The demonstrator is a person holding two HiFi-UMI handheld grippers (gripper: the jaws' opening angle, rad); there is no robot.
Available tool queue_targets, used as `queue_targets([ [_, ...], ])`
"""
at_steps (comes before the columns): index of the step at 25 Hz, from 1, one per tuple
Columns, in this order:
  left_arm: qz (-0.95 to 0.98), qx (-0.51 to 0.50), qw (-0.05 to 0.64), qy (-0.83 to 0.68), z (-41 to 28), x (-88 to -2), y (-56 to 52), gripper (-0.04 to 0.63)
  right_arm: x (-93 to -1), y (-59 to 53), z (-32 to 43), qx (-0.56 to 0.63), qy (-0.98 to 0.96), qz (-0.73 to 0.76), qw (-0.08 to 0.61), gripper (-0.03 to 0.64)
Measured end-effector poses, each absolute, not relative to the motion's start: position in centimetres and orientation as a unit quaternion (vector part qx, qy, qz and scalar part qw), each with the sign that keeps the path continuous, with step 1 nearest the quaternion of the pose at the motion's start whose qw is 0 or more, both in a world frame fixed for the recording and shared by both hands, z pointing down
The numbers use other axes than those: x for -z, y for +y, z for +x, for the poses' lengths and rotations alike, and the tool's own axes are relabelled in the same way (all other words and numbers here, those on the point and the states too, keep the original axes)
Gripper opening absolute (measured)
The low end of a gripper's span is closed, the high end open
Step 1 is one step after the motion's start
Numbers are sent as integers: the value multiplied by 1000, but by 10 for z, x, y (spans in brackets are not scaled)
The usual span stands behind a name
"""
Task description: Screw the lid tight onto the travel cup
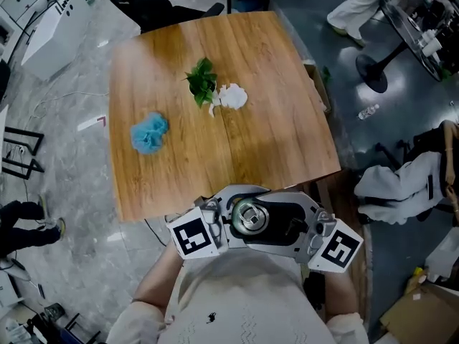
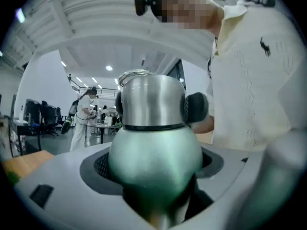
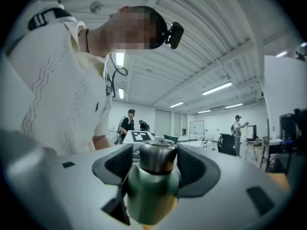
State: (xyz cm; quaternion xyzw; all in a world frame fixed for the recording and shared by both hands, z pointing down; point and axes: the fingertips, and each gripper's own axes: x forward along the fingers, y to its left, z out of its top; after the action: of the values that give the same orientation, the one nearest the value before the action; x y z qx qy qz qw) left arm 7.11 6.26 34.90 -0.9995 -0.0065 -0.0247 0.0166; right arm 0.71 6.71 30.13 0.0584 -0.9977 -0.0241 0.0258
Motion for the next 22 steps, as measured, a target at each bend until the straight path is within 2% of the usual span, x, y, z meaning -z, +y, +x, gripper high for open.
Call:
queue_targets([
  [3, -1000, -14, -4, 1, 67, -334, 58, 405, -291, 62, 13, 14, -998, 64, -6, 275],
  [7, -997, -16, -18, 69, 74, -339, 45, 405, -287, 48, 9, 14, -988, 144, -48, 264],
  [11, -983, 40, 5, 177, 65, -355, 15, 405, -299, 29, 5, 35, -967, 251, -1, 255],
  [14, -978, 34, -4, 206, 62, -360, 4, 405, -308, 22, 5, 21, -956, 291, 17, 252],
  [17, -990, 11, 2, 142, 62, -354, 17, 405, -319, 34, 6, -2, -977, 211, 36, 253],
  [20, -999, 12, -2, 44, 64, -348, 46, 405, -301, 47, 12, -16, -995, 101, 2, 259],
  [22, -999, 30, 1, 15, 69, -350, 59, 405, -295, 57, 12, -6, -999, 49, 2, 264],
])
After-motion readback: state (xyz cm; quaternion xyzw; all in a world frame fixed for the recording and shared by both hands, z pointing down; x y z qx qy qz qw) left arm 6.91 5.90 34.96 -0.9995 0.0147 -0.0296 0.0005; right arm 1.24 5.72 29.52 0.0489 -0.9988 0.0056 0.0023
